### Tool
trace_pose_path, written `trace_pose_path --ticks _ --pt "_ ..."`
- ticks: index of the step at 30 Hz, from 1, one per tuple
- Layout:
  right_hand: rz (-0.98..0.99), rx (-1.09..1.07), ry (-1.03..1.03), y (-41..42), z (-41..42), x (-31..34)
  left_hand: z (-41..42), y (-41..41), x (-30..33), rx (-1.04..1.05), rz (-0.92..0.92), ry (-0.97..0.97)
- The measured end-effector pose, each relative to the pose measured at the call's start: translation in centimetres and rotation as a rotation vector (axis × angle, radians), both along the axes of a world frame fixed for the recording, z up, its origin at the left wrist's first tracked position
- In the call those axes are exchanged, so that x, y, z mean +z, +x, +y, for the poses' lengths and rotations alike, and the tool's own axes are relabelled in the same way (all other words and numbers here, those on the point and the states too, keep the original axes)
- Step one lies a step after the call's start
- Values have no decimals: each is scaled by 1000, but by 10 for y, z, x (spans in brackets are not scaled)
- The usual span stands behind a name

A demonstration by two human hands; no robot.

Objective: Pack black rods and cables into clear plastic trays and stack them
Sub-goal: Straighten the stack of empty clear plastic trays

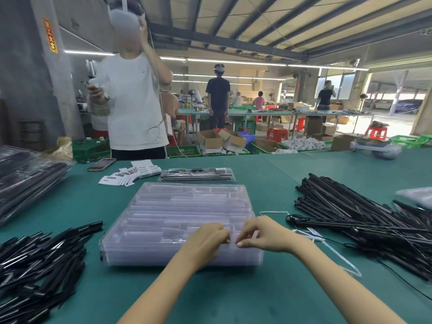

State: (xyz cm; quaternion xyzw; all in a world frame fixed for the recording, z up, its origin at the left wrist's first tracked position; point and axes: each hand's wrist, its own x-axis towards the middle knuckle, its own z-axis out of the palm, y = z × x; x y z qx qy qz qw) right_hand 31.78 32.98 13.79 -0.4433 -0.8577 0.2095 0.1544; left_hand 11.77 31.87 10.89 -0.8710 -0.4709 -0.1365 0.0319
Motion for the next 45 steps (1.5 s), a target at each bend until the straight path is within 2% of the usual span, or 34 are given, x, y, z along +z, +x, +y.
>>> trace_pose_path --ticks 3,7,10,14,17,20,22,23,25,27,30,34,41,45 --pt "-30 -8 96 -2 -4 -6 1 2 -5 23 -7 21" --pt "-261 -42 146 -15 1 -7 6 6 -6 84 -64 -55" --pt "-332 -75 148 -20 4 -2 9 9 1 140 -131 -135" --pt "-272 -114 198 -21 6 10 13 6 10 153 -234 -131" --pt "-311 -60 289 -13 0 5 7 10 6 114 -203 -134" --pt "-293 47 599 3 -12 -8 3 13 0 96 -180 -95" --pt "-104 22 731 11 -17 -20 5 12 0 92 -196 -83" --pt "33 -27 672 12 -20 -23 5 11 0 88 -201 -81" --pt "225 -143 389 10 -19 -22 4 10 0 86 -209 -82" --pt "195 -159 137 10 -8 -13 3 8 -1 88 -225 -98" --pt "46 -52 -62 6 4 8 2 5 2 81 -269 -144" --pt "-56 -11 -114 2 11 14 1 3 2 85 -299 -168" --pt "75 -43 -231 8 9 9 2 3 3 74 -326 -195" --pt "37 -55 -284 5 11 12 1 0 8 48 -371 -266"
